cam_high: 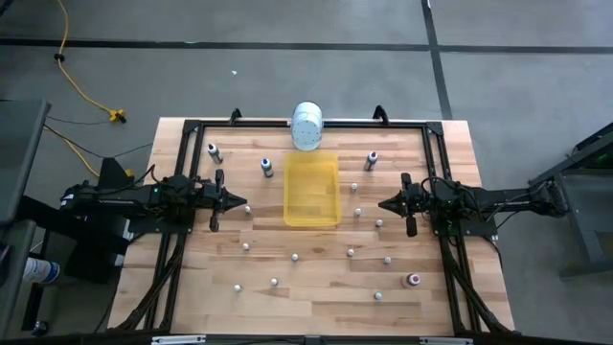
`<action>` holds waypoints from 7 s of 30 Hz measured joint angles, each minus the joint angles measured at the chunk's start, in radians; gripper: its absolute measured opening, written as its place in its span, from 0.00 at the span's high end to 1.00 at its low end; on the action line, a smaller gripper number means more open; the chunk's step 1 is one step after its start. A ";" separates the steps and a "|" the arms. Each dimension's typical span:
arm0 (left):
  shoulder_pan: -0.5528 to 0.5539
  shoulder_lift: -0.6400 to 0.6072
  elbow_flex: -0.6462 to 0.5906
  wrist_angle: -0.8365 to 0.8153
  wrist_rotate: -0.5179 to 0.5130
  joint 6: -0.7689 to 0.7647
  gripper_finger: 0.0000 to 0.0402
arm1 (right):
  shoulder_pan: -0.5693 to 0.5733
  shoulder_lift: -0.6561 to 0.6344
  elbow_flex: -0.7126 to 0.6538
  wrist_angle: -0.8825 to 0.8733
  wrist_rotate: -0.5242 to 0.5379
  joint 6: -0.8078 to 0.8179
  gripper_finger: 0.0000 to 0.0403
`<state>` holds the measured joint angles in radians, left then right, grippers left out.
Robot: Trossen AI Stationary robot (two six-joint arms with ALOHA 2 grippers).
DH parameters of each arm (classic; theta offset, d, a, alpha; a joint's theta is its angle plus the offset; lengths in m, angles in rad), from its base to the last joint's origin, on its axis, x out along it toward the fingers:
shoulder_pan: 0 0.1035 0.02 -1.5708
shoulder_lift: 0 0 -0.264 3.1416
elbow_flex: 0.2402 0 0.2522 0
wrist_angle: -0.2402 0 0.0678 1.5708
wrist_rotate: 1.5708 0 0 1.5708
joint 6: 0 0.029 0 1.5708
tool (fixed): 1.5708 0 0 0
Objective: Pick & Place food coloring
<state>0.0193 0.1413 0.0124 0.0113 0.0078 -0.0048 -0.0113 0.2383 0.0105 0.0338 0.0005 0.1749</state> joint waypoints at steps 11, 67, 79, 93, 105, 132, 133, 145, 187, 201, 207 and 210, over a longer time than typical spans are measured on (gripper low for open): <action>0.000 0.000 0.000 0.000 0.000 0.000 1.00 | 0.000 0.000 0.000 0.000 0.000 0.000 1.00; 0.000 0.000 0.000 0.009 0.030 -0.015 1.00 | 0.000 0.000 0.000 0.000 0.000 0.000 1.00; 0.000 -0.006 0.002 0.111 -0.049 -0.131 1.00 | 0.000 0.000 0.000 0.000 0.000 0.000 1.00; 0.000 0.043 0.316 -0.190 -0.119 -0.096 1.00 | 0.000 0.003 0.000 0.000 0.000 0.000 1.00; 0.001 0.320 0.779 -0.604 -0.339 -0.123 0.98 | 0.000 0.003 0.000 0.000 0.000 0.000 1.00; 0.720 1.231 1.581 -1.582 -0.170 -0.218 0.28 | 0.000 0.003 0.000 0.000 0.000 0.000 1.00; 0.728 1.246 1.581 -1.582 -0.161 -0.229 0.28 | 0.000 0.003 0.000 0.000 0.000 0.000 1.00; 0.809 1.302 1.441 -1.582 -0.123 -0.522 0.28 | 0.000 0.003 0.000 0.000 0.000 0.000 1.00; 0.976 1.302 1.020 -1.117 -0.134 -0.917 0.28 | 0.000 0.003 0.000 0.000 0.000 0.000 1.00; 0.975 1.302 0.958 -0.990 -0.115 -0.973 0.28 | 0.000 0.003 0.000 0.000 0.000 0.000 1.00; 0.976 1.301 0.958 -0.986 -0.120 -0.973 0.28 | 0.000 0.003 0.000 0.000 0.000 0.000 1.00; 0.976 1.290 0.965 -0.987 -0.146 -0.973 0.28 | 0.000 0.003 0.000 0.000 0.000 0.000 1.00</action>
<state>0.9951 1.4310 0.9769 -0.9752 -0.1384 -0.9774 -0.0113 0.2413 0.0105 0.0336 0.0002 0.1749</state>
